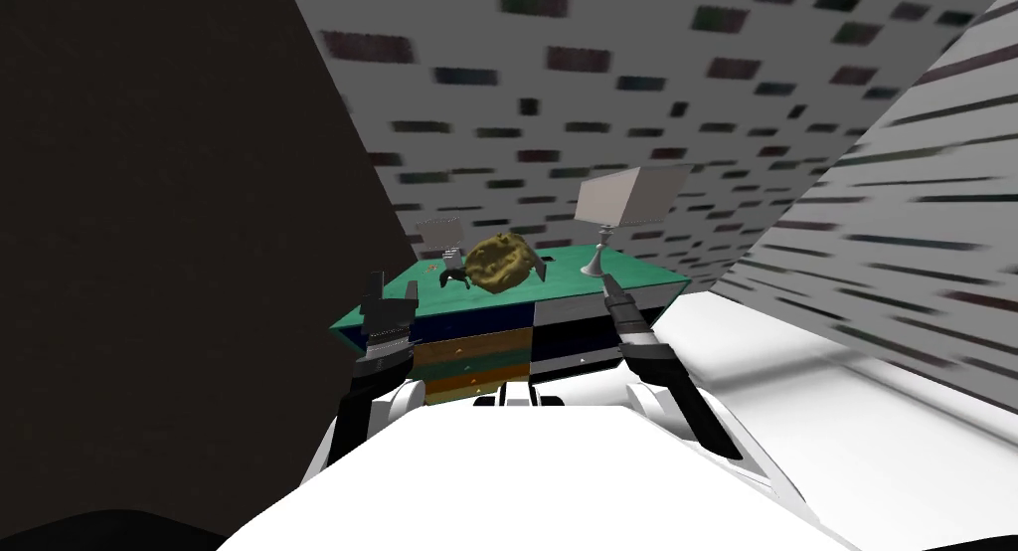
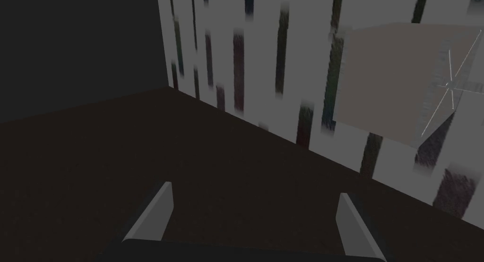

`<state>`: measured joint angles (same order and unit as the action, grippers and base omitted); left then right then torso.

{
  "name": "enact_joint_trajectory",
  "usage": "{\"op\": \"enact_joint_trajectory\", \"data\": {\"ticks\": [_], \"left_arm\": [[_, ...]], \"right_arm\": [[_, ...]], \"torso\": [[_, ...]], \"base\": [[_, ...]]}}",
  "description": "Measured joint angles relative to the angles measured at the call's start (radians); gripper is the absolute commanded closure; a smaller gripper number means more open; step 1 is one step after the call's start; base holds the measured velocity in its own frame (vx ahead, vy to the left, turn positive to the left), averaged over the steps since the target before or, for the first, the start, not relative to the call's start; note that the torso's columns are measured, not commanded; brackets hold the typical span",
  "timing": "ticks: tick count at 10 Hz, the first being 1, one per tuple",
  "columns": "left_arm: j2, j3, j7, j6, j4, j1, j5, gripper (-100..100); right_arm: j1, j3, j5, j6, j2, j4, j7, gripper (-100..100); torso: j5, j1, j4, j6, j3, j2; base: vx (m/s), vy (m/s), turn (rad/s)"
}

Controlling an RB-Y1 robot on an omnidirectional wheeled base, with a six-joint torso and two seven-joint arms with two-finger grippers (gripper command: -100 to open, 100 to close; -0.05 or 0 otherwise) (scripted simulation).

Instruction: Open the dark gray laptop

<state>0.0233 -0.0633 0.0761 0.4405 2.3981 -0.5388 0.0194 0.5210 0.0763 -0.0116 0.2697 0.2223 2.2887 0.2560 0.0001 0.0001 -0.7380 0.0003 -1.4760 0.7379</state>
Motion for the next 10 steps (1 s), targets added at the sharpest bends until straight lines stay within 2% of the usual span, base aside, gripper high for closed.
{"op": "enact_joint_trajectory", "data": {"ticks": [10], "left_arm": [[0.0,0.0,0.0,0.0,0.0,0.0,0.0,0]], "right_arm": [[0.021,0.084,0.017,-0.082,0.053,-0.014,0.267,-100]], "torso": [[0.0,0.0,0.0,-0.001,0.0,0.0]], "base": [[-0.004,0.028,0.094]]}}
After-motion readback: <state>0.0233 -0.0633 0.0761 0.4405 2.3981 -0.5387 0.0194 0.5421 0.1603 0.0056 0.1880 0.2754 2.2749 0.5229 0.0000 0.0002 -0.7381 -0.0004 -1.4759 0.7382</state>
